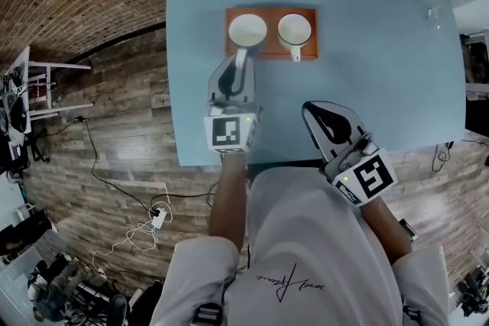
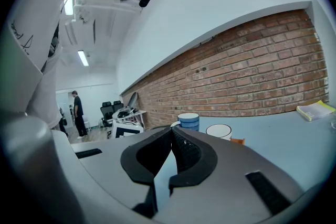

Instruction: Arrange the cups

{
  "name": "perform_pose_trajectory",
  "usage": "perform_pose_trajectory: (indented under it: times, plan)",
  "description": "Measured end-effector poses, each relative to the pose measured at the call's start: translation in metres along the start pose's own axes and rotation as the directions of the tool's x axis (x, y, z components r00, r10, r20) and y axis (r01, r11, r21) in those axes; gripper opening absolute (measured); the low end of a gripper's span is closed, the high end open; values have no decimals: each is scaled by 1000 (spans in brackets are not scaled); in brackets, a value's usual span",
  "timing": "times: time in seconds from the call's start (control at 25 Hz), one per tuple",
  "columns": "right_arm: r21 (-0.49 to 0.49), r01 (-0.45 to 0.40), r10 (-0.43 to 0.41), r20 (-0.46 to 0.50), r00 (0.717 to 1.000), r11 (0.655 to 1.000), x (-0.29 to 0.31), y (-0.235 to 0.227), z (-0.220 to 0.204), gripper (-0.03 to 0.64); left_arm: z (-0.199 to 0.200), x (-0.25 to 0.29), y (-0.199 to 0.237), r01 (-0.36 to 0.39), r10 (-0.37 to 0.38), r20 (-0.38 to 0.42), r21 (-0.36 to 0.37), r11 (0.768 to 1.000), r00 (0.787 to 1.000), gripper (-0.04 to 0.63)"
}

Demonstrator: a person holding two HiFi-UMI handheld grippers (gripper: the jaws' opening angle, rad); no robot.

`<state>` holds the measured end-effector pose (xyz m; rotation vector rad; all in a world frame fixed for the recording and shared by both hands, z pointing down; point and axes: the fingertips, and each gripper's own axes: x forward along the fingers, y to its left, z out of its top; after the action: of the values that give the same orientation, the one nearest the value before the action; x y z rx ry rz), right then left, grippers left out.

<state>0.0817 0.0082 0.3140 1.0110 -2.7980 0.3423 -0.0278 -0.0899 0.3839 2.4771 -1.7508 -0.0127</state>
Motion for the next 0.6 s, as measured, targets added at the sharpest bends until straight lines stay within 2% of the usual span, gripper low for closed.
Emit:
perform_pose_trajectory:
  times: [0.4,0.6]
  plan:
    - [9,17,-17,-40,999,1000,-7,-9,-13,21,-8,17,7,-21,21,6,-17,1000,1000,58]
    - [8,25,-25,-64,998,1000,-11,-13,-20,21,-14,25,3,-19,19,4,6,1000,1000,58]
